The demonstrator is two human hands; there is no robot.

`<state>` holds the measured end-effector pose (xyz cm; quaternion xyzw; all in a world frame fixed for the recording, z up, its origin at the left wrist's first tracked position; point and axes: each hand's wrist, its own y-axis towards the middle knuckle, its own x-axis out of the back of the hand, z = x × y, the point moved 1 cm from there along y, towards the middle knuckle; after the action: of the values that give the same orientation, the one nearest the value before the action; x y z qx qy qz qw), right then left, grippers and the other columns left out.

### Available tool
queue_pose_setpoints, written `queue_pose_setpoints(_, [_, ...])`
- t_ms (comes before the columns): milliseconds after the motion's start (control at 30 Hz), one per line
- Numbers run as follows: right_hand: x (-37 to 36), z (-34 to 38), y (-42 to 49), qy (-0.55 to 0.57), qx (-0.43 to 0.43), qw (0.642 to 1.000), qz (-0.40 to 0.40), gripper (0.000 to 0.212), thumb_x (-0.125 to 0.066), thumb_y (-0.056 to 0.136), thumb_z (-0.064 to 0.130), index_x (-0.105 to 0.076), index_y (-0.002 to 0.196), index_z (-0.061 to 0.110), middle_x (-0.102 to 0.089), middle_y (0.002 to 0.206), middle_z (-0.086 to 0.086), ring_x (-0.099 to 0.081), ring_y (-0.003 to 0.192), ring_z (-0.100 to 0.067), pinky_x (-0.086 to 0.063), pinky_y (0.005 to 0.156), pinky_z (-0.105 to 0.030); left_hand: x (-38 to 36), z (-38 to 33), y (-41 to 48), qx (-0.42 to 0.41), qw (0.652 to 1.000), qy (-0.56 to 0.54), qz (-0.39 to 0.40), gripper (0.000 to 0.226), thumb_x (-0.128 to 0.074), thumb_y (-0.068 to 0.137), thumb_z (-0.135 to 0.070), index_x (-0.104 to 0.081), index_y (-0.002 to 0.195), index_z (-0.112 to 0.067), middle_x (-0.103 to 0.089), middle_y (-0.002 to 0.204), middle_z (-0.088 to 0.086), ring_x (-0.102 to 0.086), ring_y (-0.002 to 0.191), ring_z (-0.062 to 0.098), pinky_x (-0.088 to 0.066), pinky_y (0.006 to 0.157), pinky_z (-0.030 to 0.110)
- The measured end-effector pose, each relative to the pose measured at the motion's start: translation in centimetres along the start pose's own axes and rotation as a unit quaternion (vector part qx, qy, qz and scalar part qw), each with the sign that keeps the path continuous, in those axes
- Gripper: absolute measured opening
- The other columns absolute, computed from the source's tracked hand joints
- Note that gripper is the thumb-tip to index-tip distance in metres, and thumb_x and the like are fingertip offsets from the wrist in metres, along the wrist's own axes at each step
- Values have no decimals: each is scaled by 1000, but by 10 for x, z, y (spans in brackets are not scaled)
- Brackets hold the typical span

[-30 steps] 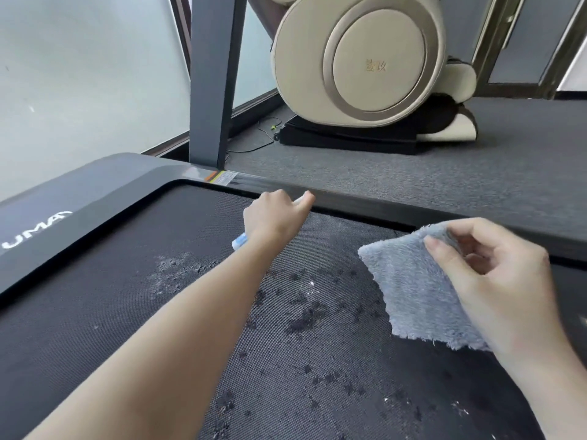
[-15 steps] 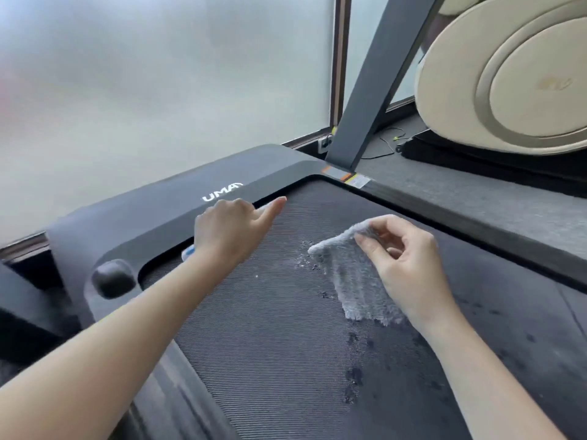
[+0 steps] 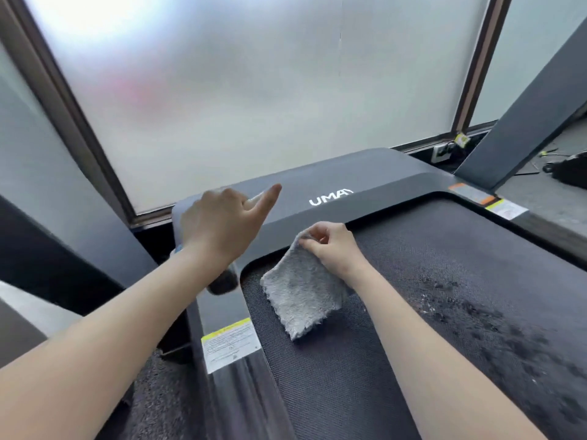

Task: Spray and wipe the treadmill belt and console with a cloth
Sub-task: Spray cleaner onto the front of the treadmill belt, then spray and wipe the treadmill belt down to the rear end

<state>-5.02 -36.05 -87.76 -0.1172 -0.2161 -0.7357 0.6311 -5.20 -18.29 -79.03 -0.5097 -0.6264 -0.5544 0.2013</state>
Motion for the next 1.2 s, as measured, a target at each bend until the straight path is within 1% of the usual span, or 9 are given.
queue_pose_setpoints(67, [-4,-20,11,-108,-19,994,-26,10,-65,89,21,-65,96,15,-62,91,4,-58,86,-10,-43,78,-22,-8,2,1,-5,1000,-1,13,71,-31,85,-73,-31,44,-15,-39,46,2,-41,47,24,-25,48,30])
queue_pose_setpoints(167, [-13,-29,2,-296,51,953,-45,41,-56,93,30,-49,131,14,-49,129,-4,-42,122,-21,-33,104,-34,-18,2,-1,-8,1000,-2,26,70,-32,85,-72,-28,44,-16,-35,46,2,-39,48,24,-24,49,31])
queue_pose_setpoints(267, [-31,-25,-29,-364,128,920,65,66,-30,94,57,-31,147,17,-30,153,-5,-19,143,-21,-10,118,-38,-26,-1,-4,-10,999,-9,34,70,-34,85,-71,-28,43,-16,-37,47,3,-43,54,29,-25,51,33])
queue_pose_setpoints(400, [-52,-32,-39,-436,98,880,162,98,5,70,83,4,152,30,10,160,1,20,145,-23,11,115,-55,-33,-4,-7,-25,999,-16,36,71,-33,85,-72,-27,43,-15,-35,46,2,-42,51,27,-28,52,31])
queue_pose_setpoints(500, [-61,-35,-36,-457,91,872,150,89,2,75,81,10,150,33,15,159,3,23,144,-25,14,113,-57,-36,-3,-6,-29,999,-20,40,70,-32,85,-72,-26,45,-15,-33,45,2,-38,48,24,-27,51,30])
queue_pose_setpoints(633, [-62,-37,-35,-436,82,888,125,56,-14,99,50,3,151,36,9,160,8,18,146,-17,12,116,-50,-36,2,-4,-32,999,-13,37,69,-33,86,-70,-25,46,-15,-31,45,2,-37,47,23,-22,48,30])
queue_pose_setpoints(800, [-44,-43,-30,-411,72,903,108,53,-23,102,38,-4,151,36,5,160,12,13,146,-9,11,118,-42,-40,7,-7,-29,998,2,55,70,-31,85,-72,-29,45,-14,-38,48,3,-45,53,27,-26,50,30])
queue_pose_setpoints(1067, [74,-102,2,-446,-172,878,-28,52,-22,102,38,-13,152,26,-5,161,3,2,148,-18,2,119,-46,-43,8,-19,-34,996,19,76,71,-28,83,-74,-35,47,-13,-47,51,3,-49,55,24,-34,56,29])
queue_pose_setpoints(1200, [12,-66,2,-422,-31,905,48,53,-23,103,36,-11,153,22,-5,161,0,3,148,-21,5,119,-40,-43,0,-14,-43,996,11,73,71,-26,81,-75,-31,45,-15,-43,48,3,-46,52,24,-30,53,29])
